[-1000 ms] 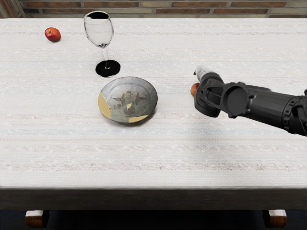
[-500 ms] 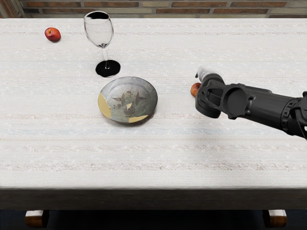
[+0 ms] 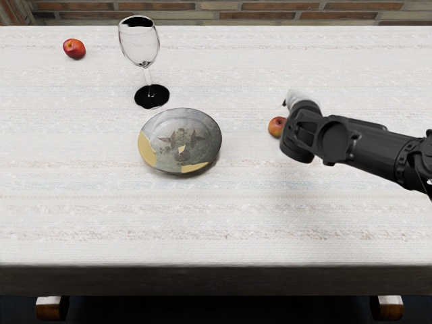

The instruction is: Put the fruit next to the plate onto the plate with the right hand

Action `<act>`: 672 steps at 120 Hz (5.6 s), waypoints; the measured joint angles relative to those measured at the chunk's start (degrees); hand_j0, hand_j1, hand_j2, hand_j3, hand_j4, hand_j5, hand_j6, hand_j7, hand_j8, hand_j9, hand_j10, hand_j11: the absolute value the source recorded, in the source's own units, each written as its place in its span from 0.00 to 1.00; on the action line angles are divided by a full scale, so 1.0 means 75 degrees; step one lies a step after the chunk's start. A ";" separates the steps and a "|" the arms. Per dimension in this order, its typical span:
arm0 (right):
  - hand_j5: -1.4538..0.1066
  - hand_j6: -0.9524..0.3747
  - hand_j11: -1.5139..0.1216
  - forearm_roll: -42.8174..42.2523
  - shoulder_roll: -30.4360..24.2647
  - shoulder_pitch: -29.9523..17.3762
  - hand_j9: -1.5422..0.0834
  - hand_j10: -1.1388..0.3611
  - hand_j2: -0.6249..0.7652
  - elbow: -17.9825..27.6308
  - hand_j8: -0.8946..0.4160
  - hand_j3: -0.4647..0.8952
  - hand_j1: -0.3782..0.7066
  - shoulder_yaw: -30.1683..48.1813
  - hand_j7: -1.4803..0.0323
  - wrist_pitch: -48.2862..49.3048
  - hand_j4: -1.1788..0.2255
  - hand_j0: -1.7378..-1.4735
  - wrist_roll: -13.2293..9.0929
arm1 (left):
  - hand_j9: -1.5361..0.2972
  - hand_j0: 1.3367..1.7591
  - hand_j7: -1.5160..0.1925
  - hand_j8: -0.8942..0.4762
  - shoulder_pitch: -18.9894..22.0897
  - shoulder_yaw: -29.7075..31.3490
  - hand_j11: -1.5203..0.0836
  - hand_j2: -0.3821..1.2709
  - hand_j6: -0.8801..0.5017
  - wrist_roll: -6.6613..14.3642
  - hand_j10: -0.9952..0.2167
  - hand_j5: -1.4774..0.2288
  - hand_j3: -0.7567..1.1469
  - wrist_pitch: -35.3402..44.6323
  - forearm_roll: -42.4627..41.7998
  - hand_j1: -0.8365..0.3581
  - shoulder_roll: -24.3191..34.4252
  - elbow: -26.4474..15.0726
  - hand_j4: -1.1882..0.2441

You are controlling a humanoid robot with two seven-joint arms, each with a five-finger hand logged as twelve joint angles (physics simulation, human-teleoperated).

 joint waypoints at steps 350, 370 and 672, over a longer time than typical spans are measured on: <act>0.64 0.45 0.64 0.0013 0.0001 -0.0105 0.67 0.52 0.40 -0.0137 0.41 0.34 0.42 0.0958 0.67 0.0808 0.59 0.30 0.0000 | 0.84 0.76 0.89 0.65 0.0005 0.0004 0.95 0.23 0.64 0.0000 0.82 0.87 0.40 0.0001 0.0000 0.99 0.0000 0.0000 0.83; 0.61 0.43 0.62 0.0001 0.0001 -0.0103 0.64 0.50 0.40 -0.0121 0.39 0.34 0.45 0.0968 0.65 0.0808 0.57 0.30 0.0000 | 0.84 0.76 0.89 0.65 0.0005 0.0003 0.95 0.23 0.64 0.0000 0.82 0.87 0.40 0.0001 0.0000 0.99 0.0000 0.0000 0.83; 0.43 0.35 0.44 -0.0455 0.0001 -0.0125 0.46 0.35 0.51 0.0385 0.20 0.34 0.61 0.0961 0.45 0.0666 0.40 0.32 0.0002 | 0.84 0.76 0.89 0.65 0.0005 0.0002 0.95 0.23 0.64 0.0000 0.82 0.87 0.40 0.0000 0.0000 0.99 0.0000 0.0000 0.83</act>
